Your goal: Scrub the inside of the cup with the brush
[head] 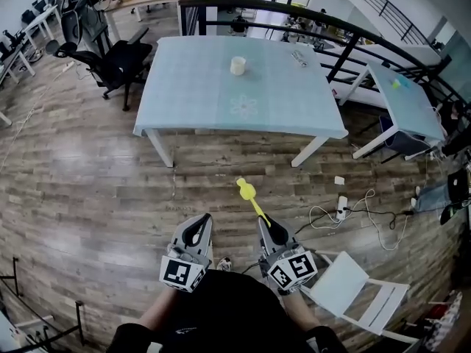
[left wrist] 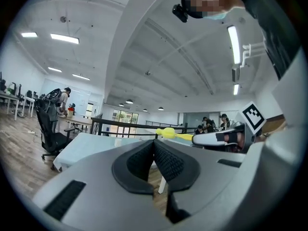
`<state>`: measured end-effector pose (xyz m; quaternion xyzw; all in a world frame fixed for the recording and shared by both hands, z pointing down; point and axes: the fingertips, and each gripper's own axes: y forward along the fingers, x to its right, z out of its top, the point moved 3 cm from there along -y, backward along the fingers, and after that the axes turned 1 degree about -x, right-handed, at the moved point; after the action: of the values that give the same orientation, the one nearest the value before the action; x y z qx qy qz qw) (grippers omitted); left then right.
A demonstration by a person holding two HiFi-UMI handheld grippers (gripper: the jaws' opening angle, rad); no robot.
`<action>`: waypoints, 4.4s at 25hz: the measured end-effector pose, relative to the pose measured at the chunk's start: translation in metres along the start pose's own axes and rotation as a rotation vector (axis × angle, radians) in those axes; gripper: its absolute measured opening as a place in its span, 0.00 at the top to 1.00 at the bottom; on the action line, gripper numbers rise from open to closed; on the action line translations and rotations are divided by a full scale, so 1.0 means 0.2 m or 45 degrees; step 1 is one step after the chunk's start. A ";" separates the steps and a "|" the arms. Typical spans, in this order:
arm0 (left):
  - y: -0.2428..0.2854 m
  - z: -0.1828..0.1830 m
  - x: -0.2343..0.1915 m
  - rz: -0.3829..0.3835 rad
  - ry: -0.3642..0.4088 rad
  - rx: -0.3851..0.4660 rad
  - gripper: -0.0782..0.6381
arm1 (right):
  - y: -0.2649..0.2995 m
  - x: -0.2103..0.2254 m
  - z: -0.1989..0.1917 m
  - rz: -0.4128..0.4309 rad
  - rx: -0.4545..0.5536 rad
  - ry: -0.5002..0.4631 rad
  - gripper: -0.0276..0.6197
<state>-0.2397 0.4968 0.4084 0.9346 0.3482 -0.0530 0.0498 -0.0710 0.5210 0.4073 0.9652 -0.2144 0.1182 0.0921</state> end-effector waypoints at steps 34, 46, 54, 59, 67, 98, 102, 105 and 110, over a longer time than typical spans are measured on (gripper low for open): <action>1.03 0.18 -0.89 -0.267 -0.012 -0.034 0.87 | 1.20 0.34 0.19 0.035 -0.060 0.200 0.90; 1.54 0.26 -1.03 -0.089 -0.012 -0.034 0.87 | 1.56 0.89 0.35 0.096 -0.081 0.180 0.90; 1.92 0.29 -1.00 0.047 0.024 -0.008 0.87 | 1.72 1.24 0.54 0.195 -0.057 0.115 0.90; 2.11 0.29 -0.94 0.088 0.003 0.023 0.87 | 1.74 1.42 0.60 0.203 -0.044 0.081 0.90; 2.28 0.26 -0.96 0.094 0.030 -0.012 0.87 | 1.78 1.55 0.65 0.184 -0.034 0.082 0.90; 3.26 -0.34 -1.70 -0.007 -0.007 -0.425 0.68 | 2.24 1.84 0.73 -0.214 -0.163 0.109 0.90; 3.40 -0.52 -1.78 -0.004 -0.015 -0.523 0.66 | 2.28 1.84 0.70 -0.260 -0.190 0.119 0.90; 3.51 -0.61 -1.83 0.016 -0.003 -0.574 0.64 | 2.30 1.85 0.68 -0.293 -0.207 0.127 0.90; 3.59 -0.80 -1.86 0.031 -0.012 -0.681 0.63 | 2.29 1.86 0.68 -0.348 -0.210 0.140 0.90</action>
<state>-0.0378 -0.2631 0.6569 0.8921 0.3384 0.0371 0.2973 0.0825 -0.0642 0.4361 0.9666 -0.0845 0.1392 0.1978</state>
